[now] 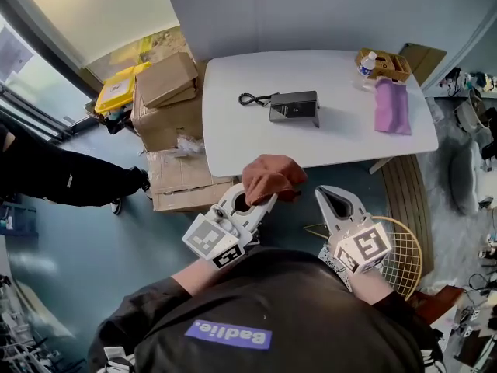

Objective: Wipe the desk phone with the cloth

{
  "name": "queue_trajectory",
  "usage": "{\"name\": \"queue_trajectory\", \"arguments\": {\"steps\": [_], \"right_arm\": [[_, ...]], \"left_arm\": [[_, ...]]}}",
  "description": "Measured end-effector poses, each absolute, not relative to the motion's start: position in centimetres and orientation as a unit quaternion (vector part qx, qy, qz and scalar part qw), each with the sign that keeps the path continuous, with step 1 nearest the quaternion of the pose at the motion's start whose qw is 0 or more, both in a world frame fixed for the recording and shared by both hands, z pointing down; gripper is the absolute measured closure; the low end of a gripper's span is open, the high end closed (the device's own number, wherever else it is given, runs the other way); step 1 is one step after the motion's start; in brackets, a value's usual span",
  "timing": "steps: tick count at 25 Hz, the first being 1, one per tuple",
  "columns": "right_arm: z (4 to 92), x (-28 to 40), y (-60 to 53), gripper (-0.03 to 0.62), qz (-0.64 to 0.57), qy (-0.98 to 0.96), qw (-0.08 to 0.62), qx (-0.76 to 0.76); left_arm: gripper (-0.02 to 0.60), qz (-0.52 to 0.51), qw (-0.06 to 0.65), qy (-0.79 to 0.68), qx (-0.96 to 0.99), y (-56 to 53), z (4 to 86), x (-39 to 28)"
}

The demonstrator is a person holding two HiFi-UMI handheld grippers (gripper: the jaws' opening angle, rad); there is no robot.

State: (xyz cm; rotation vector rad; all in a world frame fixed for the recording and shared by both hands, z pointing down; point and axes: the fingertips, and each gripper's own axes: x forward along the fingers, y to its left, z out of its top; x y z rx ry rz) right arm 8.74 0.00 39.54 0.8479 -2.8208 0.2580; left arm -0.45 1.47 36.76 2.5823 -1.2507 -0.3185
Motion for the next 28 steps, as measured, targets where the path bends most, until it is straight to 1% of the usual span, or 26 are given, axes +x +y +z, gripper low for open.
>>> {"name": "queue_trajectory", "arguments": {"steps": [8,13,21,28], "right_arm": [[38.9,3.7,-6.0,0.568,0.085,-0.932,0.101,0.338],[39.4,2.0,-8.3,0.568,0.086,-0.927,0.115,0.346],[40.4,2.4,-12.2,0.568,0.094,-0.934,0.117,0.323],[41.7,5.1,-17.0,0.568,0.102,-0.950,0.114,0.272]], "left_arm": [[0.549,-0.105,0.141,-0.385,0.906,-5.3,37.4,-6.0],[0.549,-0.113,0.153,-0.385,0.903,-8.7,38.2,-7.7],[0.549,-0.104,0.160,-0.400,0.897,-12.5,39.6,-6.7],[0.549,-0.085,0.165,-0.430,0.884,-17.0,41.9,-3.6]]}}
